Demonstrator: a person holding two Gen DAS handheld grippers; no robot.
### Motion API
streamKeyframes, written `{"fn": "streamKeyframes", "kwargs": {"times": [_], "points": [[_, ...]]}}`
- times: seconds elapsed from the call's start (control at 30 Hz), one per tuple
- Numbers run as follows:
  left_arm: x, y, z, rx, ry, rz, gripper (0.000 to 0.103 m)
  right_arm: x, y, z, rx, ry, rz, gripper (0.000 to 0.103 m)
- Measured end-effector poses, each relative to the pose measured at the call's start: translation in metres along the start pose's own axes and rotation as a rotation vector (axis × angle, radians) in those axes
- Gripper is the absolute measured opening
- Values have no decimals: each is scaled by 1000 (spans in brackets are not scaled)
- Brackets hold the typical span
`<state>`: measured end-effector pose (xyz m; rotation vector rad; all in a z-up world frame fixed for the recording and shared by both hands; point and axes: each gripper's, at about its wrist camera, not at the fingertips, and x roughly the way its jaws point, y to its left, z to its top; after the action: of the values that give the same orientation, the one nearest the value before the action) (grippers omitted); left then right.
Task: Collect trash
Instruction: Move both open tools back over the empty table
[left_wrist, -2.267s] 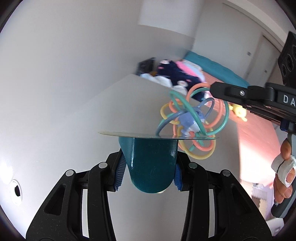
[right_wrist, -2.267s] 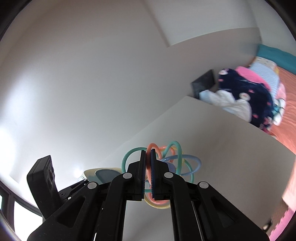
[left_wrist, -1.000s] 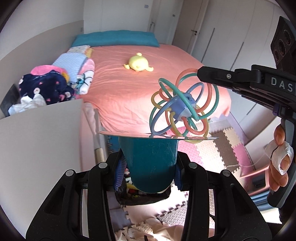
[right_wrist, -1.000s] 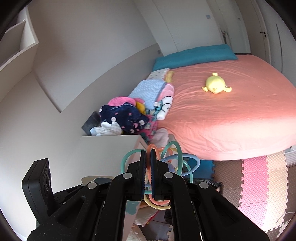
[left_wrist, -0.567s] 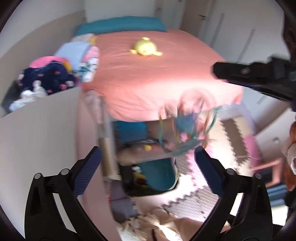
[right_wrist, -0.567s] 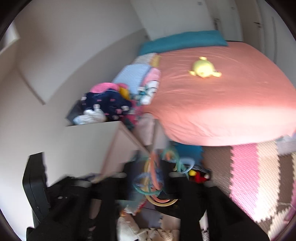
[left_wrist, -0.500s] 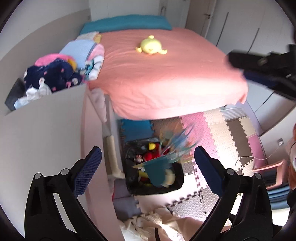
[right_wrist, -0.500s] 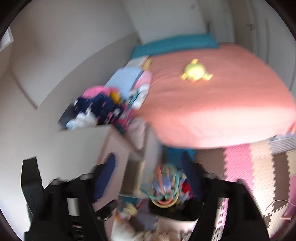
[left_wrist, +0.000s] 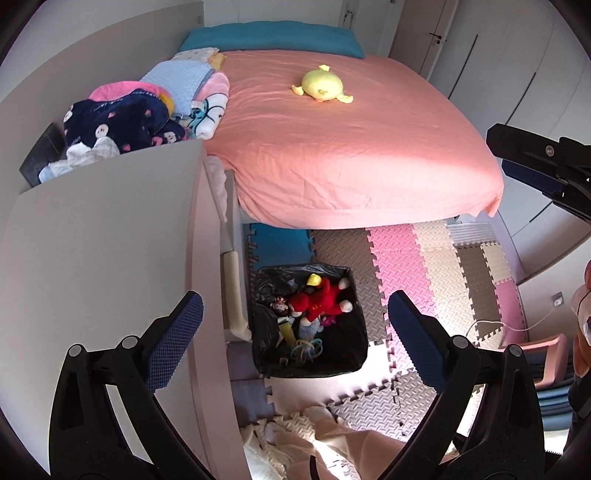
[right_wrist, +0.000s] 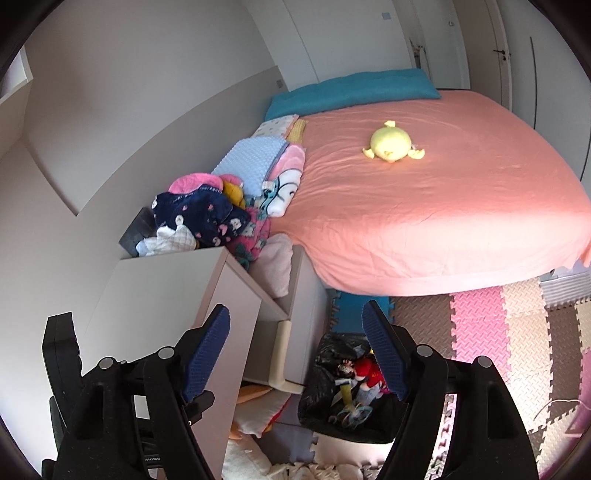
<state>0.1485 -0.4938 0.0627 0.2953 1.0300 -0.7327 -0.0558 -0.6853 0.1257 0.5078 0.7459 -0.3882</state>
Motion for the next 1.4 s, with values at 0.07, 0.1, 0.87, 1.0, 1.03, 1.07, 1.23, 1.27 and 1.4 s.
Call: {"fn": "streamKeyframes", "kwargs": {"times": [0.07,0.1,0.87,1.0,1.03,1.07,1.23,1.27,1.4], "points": [[-2,7,-7,-15,1,2,97,4,9,-4,-7,12,6,75],[-4,12,-11,-25,1,6,97,6,14,-6,-11,20,11,76],[-79,171,-139,-344,-82,173,97,68,202,-101,-233,163,187,90],[-96,190,-172,-397,-101,212,97,71,230,-126,-254,189,213,91],[-101,195,-182,-409,-106,225,97,72,238,-135,-258,200,216,91],[-105,197,-189,-416,-109,234,97,72,242,-141,-262,206,223,91],[-127,211,-235,-445,-122,293,97,66,267,-182,-284,224,247,91],[-132,214,-245,-451,-126,305,97,64,273,-192,-286,225,251,91],[-153,223,-280,-480,-139,339,97,54,292,-225,-296,238,265,91]]}}
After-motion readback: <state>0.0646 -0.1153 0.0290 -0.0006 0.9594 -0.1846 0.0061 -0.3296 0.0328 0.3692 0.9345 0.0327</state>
